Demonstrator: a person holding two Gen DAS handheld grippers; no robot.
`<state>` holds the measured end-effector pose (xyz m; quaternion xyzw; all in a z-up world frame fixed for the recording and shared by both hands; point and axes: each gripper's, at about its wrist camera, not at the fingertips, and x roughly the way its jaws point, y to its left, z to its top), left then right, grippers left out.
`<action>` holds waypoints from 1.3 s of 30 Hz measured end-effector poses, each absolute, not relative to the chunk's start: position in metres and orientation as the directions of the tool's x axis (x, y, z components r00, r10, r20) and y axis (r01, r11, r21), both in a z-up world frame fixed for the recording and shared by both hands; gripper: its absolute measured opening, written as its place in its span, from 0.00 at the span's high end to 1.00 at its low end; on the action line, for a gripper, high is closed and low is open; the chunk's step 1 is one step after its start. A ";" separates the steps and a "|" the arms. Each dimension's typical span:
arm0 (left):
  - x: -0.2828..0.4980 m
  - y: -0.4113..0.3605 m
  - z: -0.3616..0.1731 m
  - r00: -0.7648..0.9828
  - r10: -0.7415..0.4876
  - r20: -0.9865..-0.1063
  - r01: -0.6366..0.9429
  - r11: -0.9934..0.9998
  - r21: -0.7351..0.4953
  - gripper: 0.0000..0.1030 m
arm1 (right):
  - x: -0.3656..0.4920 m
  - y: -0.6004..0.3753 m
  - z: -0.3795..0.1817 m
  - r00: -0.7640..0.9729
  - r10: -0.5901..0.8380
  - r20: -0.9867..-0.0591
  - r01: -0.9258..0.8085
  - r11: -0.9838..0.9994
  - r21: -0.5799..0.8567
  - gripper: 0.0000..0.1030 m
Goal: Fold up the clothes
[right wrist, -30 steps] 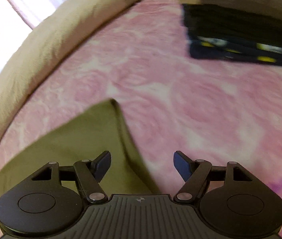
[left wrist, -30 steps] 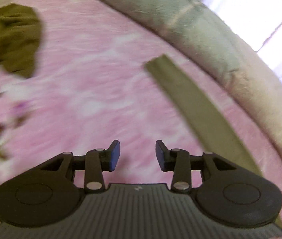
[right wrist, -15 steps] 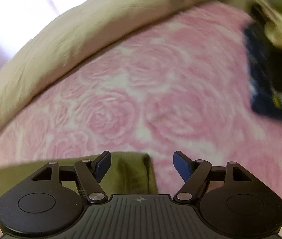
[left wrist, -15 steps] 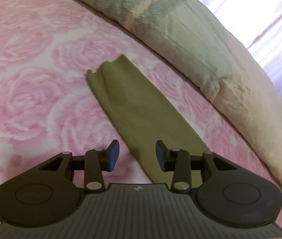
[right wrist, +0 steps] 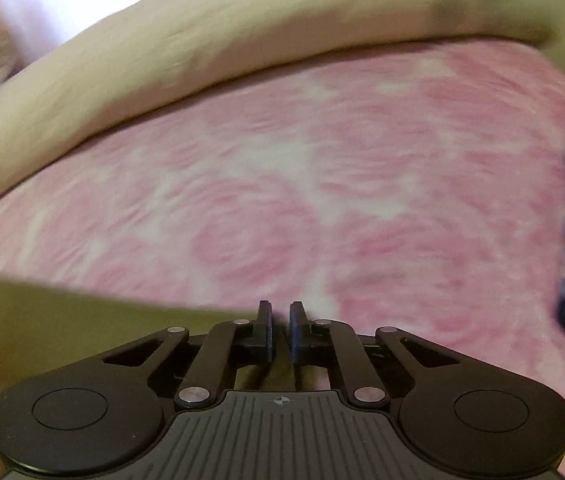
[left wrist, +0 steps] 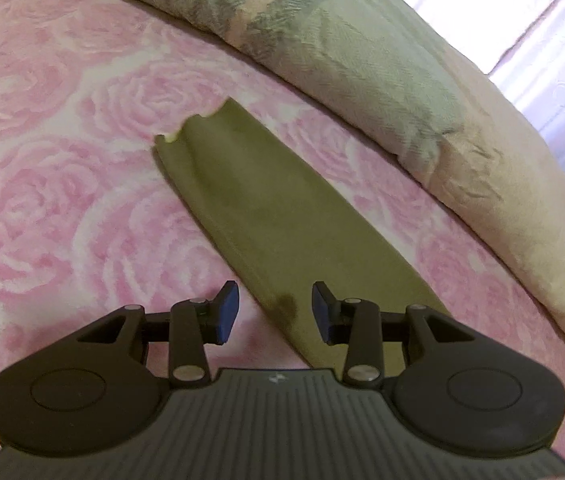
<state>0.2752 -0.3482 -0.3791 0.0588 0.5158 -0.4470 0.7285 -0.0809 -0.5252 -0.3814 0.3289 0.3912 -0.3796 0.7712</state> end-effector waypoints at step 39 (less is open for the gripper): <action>0.252 -0.352 -0.332 0.229 -0.582 -0.780 0.825 0.541 -0.161 0.79 | -0.114 -0.448 -0.318 0.358 -0.507 -0.784 0.865 0.496 0.074 0.21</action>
